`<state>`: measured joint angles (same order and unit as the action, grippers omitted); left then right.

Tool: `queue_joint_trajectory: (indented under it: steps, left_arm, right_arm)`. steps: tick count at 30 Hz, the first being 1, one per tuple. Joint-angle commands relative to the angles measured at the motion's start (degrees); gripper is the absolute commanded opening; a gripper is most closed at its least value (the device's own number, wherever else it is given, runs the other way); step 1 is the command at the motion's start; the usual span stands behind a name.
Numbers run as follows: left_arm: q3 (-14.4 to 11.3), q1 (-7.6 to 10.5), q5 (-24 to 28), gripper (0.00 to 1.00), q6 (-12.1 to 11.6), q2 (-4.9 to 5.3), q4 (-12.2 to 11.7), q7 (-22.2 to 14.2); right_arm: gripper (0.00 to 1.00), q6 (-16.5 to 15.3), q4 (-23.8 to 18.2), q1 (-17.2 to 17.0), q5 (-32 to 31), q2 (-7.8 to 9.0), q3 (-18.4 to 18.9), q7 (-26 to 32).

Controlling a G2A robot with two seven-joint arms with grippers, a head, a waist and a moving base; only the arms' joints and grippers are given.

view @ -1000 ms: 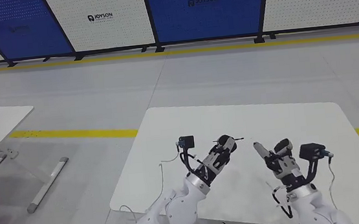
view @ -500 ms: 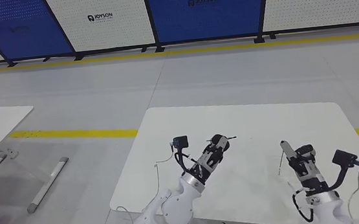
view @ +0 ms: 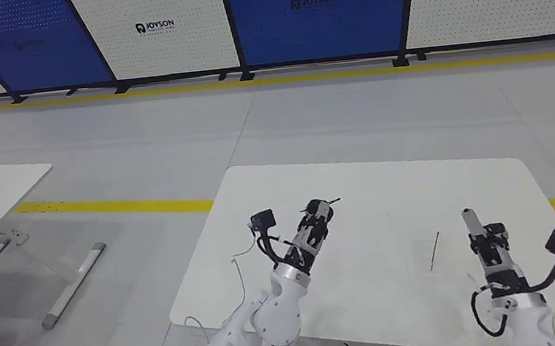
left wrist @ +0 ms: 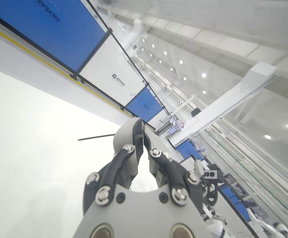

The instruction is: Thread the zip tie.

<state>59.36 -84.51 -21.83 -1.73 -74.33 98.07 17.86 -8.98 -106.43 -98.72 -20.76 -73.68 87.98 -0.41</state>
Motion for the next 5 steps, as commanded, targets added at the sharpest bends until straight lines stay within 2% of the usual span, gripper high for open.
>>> queue_joint_trajectory:
  steps: [1,5]
  left_arm:
    - [-0.1,0.21,-2.3,0.0,1.7,-0.19,-1.1,3.1]
    - [-0.3,0.78,-2.8,0.0,3.0,-0.52,-3.0,4.8]
  right_arm:
    - [1.0,1.2,0.2,0.3,4.0,-0.01,1.8,0.5]
    - [1.0,4.7,-0.2,1.2,7.2,0.02,3.2,2.5]
